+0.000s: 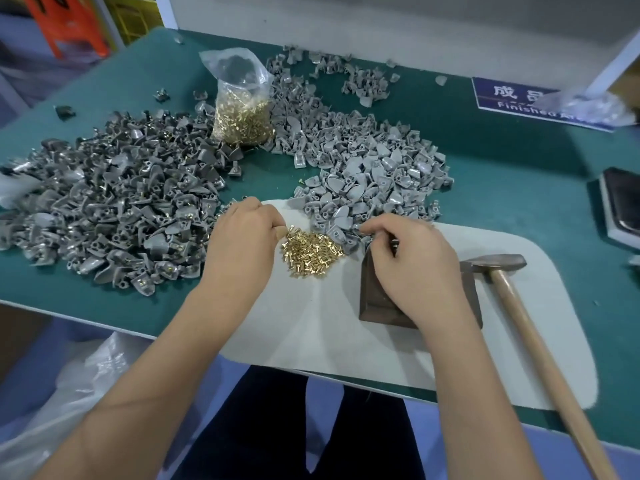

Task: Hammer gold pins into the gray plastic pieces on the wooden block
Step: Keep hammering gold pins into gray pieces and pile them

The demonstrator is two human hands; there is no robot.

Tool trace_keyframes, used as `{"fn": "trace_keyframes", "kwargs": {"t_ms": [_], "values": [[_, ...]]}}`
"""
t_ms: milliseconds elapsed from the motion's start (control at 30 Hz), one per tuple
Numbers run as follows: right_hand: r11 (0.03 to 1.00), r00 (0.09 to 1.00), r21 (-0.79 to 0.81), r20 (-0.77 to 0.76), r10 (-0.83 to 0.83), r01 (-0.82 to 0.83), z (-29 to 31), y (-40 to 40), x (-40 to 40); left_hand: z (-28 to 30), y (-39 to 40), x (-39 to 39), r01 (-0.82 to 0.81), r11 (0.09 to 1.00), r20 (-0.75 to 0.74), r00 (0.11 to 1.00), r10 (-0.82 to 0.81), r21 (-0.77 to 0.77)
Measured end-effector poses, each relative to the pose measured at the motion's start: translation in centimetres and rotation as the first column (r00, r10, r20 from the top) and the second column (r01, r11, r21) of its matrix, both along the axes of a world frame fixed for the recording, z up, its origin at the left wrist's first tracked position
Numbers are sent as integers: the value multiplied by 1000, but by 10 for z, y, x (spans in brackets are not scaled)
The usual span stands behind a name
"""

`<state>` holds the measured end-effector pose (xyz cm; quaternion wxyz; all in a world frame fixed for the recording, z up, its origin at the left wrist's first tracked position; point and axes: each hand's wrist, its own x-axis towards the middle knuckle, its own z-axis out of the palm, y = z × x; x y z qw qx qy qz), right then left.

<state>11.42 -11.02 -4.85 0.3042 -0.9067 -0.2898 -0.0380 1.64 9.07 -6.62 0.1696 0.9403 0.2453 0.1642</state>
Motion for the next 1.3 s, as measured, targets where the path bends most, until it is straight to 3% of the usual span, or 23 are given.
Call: {"fn": "trace_keyframes", "kwargs": {"t_ms": [100,167,267,367,500,600,833,967,1033,1067,1100,1133,1167,1200,1233,1300], "values": [[1000,1000,16,-4,7,-7,0,-1,-1,-1,-4,-2,-42,994,-96,994,52,96],[1000,1000,19,2,12,-12,-1,-1,-1,0,-8,-5,-41,997,-64,997,45,68],[984,995,179,-87,42,-26,-2,-4,2,18,-22,-3,64,966,206,978,-12,-249],[867,974,498,-207,95,21,4,-11,5,40,-45,15,247,756,370,929,-7,-606],[797,962,602,-247,118,57,7,-16,7,47,-73,45,275,364,270,961,-64,-890],[793,969,604,-232,89,72,7,-16,5,42,-85,57,246,250,243,969,-43,-936],[788,985,613,-91,145,-59,5,-15,0,32,-75,47,284,165,288,958,-3,-944],[808,996,586,-23,85,-55,2,-15,1,28,-76,44,300,117,305,952,24,-947],[796,988,606,-130,89,9,2,-16,2,26,-74,42,332,173,337,941,-1,-927],[777,974,627,-205,94,57,3,-17,3,24,-71,41,357,308,359,932,-51,-882],[751,959,651,-267,92,109,4,-17,4,22,-66,40,381,512,366,921,-135,-770],[722,945,673,-316,84,161,5,-18,5,20,-60,39,395,717,327,914,-240,-575],[696,932,688,-356,74,208,6,-18,6,20,-54,39,399,850,227,914,-337,-345],[676,920,696,-386,66,243,6,-19,7,21,-48,39,416,895,117,909,-401,-163],[665,912,699,-404,63,264,6,-19,7,22,-44,39,451,889,35,892,-450,-76],[663,909,699,-412,66,269,6,-19,7,23,-39,41,552,832,-51,831,-554,-50]]}}
